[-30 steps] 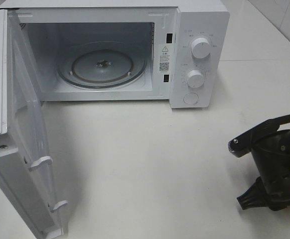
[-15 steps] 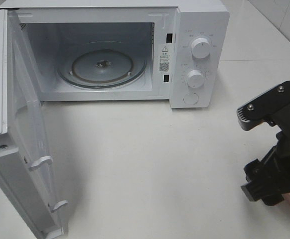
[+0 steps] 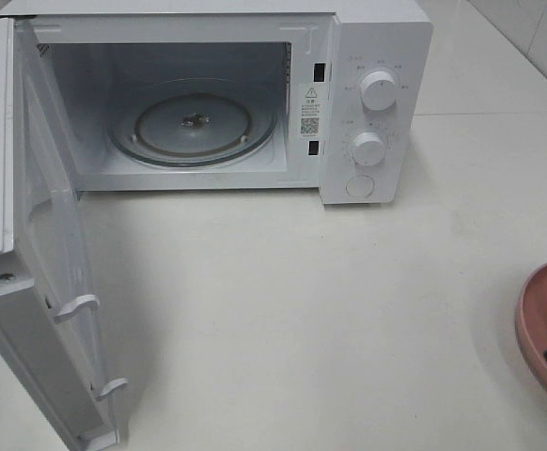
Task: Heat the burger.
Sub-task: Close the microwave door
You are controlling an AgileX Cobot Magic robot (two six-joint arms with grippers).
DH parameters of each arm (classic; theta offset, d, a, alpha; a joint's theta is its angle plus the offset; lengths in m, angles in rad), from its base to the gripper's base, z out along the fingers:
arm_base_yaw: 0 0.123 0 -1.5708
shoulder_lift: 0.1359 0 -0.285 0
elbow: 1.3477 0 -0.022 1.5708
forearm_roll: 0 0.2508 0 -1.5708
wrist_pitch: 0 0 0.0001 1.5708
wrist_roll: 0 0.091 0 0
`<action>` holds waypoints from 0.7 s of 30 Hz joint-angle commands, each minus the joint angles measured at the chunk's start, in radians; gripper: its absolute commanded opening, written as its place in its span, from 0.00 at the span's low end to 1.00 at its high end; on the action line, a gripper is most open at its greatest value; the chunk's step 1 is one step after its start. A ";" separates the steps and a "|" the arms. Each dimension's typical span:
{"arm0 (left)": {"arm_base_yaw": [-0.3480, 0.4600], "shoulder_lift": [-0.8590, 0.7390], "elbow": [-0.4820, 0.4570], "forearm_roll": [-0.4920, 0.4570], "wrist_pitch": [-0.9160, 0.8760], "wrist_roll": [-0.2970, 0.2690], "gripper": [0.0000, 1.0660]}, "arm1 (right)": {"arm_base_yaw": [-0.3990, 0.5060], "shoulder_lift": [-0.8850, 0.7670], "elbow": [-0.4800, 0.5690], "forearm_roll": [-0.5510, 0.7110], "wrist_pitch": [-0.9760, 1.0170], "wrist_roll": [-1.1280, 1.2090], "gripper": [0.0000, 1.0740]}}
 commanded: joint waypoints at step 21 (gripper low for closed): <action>0.003 -0.018 0.004 -0.002 0.001 -0.003 0.94 | -0.062 -0.457 0.021 0.007 0.134 -0.062 0.71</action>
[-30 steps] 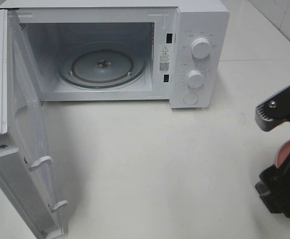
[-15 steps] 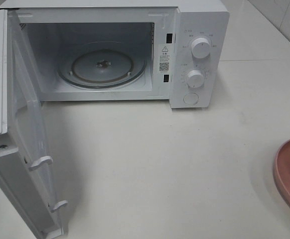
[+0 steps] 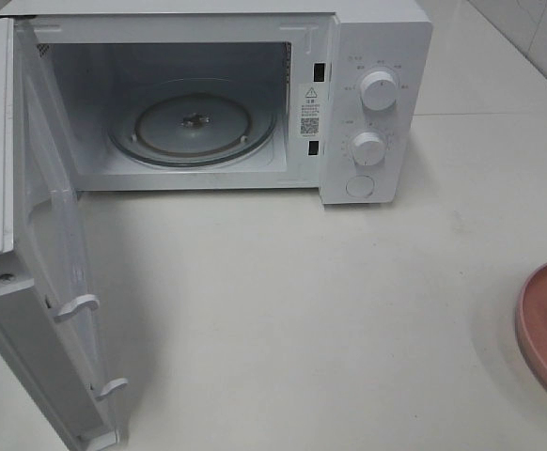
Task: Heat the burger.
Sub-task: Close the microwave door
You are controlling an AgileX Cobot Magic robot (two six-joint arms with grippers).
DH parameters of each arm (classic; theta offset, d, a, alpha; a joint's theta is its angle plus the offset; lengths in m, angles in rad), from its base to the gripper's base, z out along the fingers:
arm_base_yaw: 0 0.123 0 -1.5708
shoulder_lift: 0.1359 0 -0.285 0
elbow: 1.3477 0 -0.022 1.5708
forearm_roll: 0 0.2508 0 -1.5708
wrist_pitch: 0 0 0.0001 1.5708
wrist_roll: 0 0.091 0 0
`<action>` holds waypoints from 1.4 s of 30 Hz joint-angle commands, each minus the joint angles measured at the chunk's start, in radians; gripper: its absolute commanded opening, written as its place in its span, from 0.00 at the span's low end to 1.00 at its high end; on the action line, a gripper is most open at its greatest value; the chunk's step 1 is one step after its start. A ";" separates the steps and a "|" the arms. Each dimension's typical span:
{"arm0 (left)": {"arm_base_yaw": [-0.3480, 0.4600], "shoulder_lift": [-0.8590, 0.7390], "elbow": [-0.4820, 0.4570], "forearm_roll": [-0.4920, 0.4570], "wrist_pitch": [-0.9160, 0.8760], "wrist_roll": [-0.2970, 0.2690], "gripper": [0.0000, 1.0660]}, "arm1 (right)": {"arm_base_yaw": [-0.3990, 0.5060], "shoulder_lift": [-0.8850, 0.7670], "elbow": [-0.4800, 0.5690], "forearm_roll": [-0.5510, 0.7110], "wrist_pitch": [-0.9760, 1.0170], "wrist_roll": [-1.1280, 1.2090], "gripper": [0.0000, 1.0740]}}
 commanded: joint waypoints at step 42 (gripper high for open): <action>0.003 -0.018 0.004 -0.001 0.001 -0.003 0.94 | -0.549 -0.380 0.046 0.155 -0.120 -0.229 0.71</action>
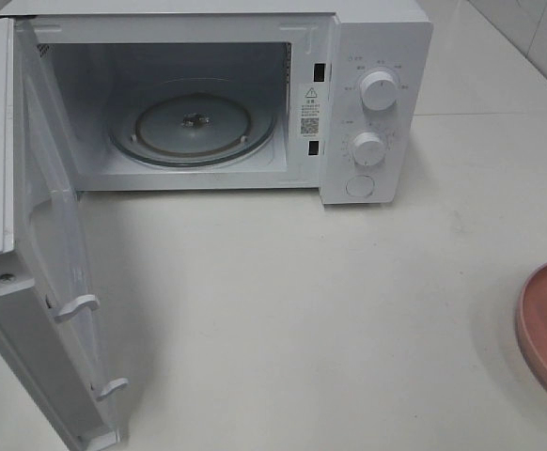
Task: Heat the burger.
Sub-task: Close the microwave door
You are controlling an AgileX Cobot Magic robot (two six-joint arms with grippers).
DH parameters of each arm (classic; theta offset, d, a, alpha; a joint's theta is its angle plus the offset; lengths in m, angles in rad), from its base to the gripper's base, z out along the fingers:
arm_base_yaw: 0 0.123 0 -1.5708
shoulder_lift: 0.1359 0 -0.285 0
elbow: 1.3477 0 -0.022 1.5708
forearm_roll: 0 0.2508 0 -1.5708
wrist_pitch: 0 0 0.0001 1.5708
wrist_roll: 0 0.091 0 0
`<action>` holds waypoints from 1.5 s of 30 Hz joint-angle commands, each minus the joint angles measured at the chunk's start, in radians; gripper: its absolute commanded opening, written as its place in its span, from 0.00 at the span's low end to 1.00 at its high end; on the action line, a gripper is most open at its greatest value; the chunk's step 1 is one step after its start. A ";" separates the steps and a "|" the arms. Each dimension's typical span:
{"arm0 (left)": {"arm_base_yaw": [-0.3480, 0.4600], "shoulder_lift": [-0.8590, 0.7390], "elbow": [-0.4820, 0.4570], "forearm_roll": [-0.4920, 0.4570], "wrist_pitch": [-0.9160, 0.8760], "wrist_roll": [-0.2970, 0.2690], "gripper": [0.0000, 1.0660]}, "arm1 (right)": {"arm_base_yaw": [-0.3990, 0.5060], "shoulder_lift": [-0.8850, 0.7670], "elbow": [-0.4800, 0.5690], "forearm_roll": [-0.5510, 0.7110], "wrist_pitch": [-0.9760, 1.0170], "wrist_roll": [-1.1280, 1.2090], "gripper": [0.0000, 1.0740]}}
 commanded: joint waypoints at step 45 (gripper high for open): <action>0.003 0.154 -0.045 0.004 -0.113 -0.006 0.66 | -0.002 -0.028 0.006 0.001 -0.014 -0.011 0.71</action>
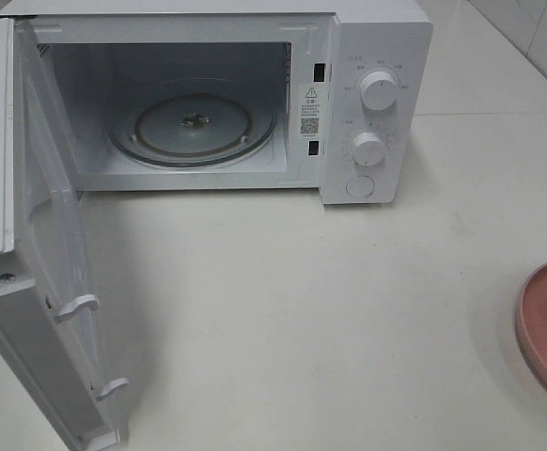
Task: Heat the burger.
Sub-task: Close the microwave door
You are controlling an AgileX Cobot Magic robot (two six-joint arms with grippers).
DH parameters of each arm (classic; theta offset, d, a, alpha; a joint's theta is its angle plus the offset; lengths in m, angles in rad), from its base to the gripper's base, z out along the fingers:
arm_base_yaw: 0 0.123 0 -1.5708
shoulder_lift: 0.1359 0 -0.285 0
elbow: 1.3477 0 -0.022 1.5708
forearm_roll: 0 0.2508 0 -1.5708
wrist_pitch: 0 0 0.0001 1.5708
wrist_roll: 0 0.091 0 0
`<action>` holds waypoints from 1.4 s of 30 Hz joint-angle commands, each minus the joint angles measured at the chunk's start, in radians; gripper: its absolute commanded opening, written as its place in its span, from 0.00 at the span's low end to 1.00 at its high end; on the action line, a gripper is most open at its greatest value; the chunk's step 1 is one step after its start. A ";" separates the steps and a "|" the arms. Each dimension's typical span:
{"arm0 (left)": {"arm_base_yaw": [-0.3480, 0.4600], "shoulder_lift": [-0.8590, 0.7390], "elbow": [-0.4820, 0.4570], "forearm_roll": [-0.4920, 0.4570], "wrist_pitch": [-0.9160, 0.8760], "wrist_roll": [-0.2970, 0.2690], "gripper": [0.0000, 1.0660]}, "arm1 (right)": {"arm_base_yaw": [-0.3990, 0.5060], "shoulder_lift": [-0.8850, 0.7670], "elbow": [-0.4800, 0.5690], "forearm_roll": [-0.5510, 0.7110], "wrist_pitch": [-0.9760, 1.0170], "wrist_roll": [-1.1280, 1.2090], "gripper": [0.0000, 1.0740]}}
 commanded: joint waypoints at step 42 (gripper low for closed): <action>-0.076 0.986 0.334 0.112 -1.456 0.043 0.00 | -0.002 -0.028 0.006 -0.001 -0.014 -0.010 0.71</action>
